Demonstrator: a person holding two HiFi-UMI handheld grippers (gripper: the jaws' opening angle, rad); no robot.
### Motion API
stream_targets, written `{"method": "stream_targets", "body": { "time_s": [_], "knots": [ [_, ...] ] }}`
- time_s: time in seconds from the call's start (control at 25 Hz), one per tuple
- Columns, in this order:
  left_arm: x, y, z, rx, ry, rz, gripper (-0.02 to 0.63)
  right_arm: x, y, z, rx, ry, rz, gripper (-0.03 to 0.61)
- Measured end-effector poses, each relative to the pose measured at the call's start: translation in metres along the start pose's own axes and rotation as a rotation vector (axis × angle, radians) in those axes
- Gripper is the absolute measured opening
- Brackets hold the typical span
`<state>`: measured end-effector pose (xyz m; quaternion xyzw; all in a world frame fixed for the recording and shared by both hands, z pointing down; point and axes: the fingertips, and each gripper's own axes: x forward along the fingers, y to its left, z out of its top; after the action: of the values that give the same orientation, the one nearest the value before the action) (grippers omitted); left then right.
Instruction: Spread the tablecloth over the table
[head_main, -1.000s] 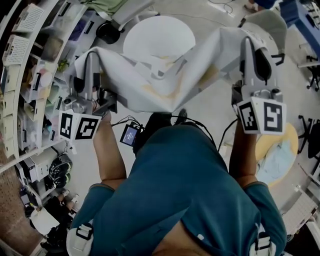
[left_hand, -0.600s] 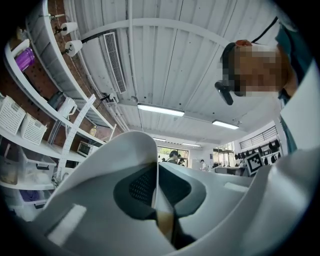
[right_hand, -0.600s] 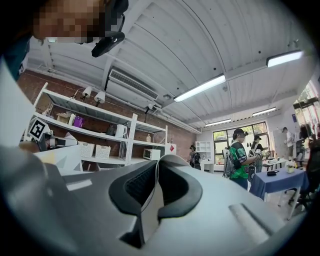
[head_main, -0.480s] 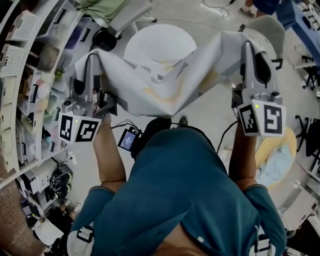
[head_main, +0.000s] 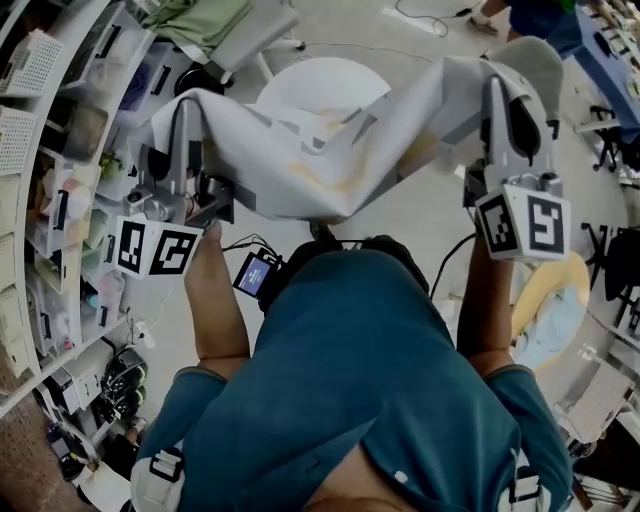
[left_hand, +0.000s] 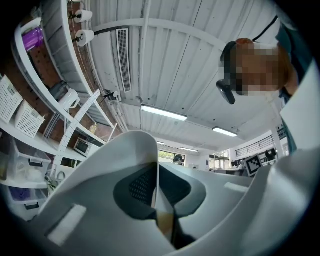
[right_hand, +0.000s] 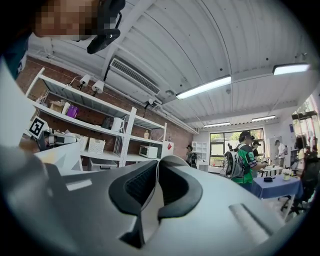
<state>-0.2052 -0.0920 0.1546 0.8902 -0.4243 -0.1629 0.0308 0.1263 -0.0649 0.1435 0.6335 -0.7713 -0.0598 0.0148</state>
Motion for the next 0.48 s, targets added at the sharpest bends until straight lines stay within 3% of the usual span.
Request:
{"method": "stream_targets", "body": {
  "time_s": [0.48],
  "knots": [
    [0.011, 0.05, -0.004, -0.046, -0.01, 0.011, 0.006, 0.045, 0.017, -0.005, -0.029, 0.049, 0.002, 0.018]
  ]
}}
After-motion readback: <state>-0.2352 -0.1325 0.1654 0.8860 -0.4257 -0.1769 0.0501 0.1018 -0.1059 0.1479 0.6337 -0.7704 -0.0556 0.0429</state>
